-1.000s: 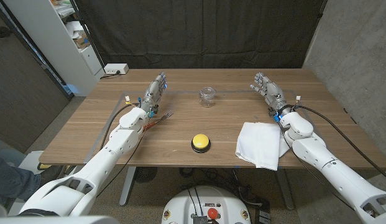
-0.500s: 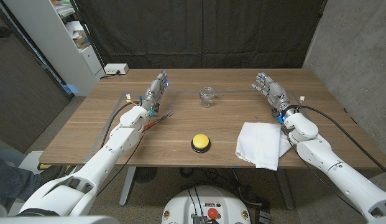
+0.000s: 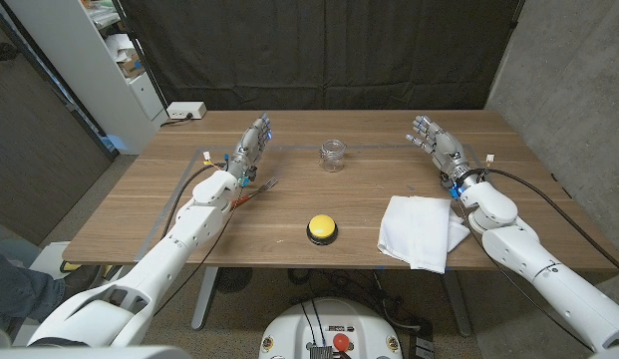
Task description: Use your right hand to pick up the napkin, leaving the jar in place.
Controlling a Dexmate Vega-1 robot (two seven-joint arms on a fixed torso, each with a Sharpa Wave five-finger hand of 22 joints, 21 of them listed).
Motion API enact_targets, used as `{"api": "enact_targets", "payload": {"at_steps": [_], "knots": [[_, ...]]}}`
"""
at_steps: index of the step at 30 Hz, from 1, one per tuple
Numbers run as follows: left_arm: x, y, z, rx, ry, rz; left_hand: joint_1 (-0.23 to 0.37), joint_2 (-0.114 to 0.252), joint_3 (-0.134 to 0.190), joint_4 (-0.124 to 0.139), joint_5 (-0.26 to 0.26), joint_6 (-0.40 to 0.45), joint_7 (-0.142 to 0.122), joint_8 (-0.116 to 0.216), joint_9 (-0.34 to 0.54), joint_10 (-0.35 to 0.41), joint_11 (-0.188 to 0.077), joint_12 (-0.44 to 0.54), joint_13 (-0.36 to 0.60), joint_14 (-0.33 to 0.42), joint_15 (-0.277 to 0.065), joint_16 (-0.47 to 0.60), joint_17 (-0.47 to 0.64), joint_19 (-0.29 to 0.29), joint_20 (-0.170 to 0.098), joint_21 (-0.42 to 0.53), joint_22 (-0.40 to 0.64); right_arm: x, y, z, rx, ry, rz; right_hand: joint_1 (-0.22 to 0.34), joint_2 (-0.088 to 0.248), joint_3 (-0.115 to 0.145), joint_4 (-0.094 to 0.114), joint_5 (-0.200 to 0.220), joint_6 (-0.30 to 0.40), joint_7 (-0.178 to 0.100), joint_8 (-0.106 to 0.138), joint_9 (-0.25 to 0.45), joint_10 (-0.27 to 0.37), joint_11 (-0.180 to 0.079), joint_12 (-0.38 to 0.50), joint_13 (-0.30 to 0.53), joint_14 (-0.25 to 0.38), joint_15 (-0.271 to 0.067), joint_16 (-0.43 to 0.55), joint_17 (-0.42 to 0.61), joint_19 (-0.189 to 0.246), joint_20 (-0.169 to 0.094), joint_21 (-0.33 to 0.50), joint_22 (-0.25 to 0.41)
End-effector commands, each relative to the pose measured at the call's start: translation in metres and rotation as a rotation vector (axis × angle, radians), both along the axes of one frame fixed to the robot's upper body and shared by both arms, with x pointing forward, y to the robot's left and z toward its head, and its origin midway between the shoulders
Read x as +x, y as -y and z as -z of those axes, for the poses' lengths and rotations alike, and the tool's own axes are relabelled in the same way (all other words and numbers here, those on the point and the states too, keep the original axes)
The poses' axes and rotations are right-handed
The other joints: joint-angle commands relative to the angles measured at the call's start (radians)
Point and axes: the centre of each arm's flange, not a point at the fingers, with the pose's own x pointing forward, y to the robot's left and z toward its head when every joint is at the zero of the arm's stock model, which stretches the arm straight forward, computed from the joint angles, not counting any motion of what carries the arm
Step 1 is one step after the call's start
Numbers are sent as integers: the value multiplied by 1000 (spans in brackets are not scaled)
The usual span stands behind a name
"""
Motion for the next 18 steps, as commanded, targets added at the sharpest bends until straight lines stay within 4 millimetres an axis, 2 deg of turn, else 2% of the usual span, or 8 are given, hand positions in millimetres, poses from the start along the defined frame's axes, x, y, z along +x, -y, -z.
{"api": "enact_targets", "payload": {"at_steps": [1,8,18], "knots": [[-5,6,-3,10,-6,15,7,1,1,-7,-1,-1,2,5,2,-4,-3,3,2,-23,5,5,3,-33,4,5,4,-14,9,4,-18,17,2,8,1,2,-5,5,10,-3,5,4,9,-1,8,3,7,3,10,-1,11,-1,-3,3],[-11,8,9,-2,-15,1,7,2,1,-9,-2,-1,1,5,2,-3,-2,4,1,-22,6,5,3,-34,6,5,4,-27,15,13,-31,38,-1,8,2,1,-6,5,11,-4,5,4,10,-1,8,3,7,3,10,-2,12,-1,-5,3],[-17,7,3,19,-4,-3,9,3,1,-11,-3,0,-1,5,2,-3,-2,4,1,-22,7,5,3,-34,7,5,4,-40,20,26,-93,58,14,10,3,1,-8,5,12,-6,5,5,9,-6,7,3,7,-2,9,-4,13,-1,-7,4]]}}
